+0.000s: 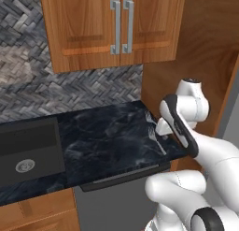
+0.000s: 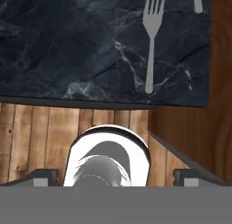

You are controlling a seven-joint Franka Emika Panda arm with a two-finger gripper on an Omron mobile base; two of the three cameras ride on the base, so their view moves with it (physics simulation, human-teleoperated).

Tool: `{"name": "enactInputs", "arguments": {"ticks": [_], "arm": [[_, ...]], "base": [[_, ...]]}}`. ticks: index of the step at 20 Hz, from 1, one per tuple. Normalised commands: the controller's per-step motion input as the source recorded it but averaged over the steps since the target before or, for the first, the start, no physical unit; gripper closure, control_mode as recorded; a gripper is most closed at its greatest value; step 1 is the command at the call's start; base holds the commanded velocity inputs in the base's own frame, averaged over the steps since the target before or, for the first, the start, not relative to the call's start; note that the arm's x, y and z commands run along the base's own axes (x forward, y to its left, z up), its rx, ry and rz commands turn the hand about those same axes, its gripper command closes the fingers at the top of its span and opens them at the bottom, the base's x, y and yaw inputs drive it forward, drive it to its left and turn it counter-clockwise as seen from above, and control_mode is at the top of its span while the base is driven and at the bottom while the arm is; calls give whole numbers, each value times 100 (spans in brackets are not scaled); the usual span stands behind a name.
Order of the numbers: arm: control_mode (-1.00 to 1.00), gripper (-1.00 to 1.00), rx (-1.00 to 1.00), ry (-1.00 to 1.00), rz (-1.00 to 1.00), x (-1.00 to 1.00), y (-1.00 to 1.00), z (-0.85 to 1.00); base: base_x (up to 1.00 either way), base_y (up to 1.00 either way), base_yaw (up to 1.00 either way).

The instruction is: Organize the utensils by type. Pick up the wooden spoons from the counter and place them in the open cabinet. Then pick up the metallic utensils from the counter and place them in the open drawer.

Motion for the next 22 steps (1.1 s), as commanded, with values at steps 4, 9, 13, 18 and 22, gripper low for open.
{"name": "enactInputs", "arguments": {"ticks": [4, 9, 13, 18, 22], "arm": [[-100, -100, 5, 10, 0, 33, 0, -61], [-100, -100, 6, 14, 0, 49, 0, -48], [-100, -100, 1, 15, 0, 46, 0, -31], [-100, -100, 0, 12, 0, 36, -3, -24], [-100, -100, 0, 3, 0, 28, -20, -15]], "base": [[0, 0, 0], [0, 0, 0], [0, 0, 0], [0, 0, 0], [0, 0, 0]]}}
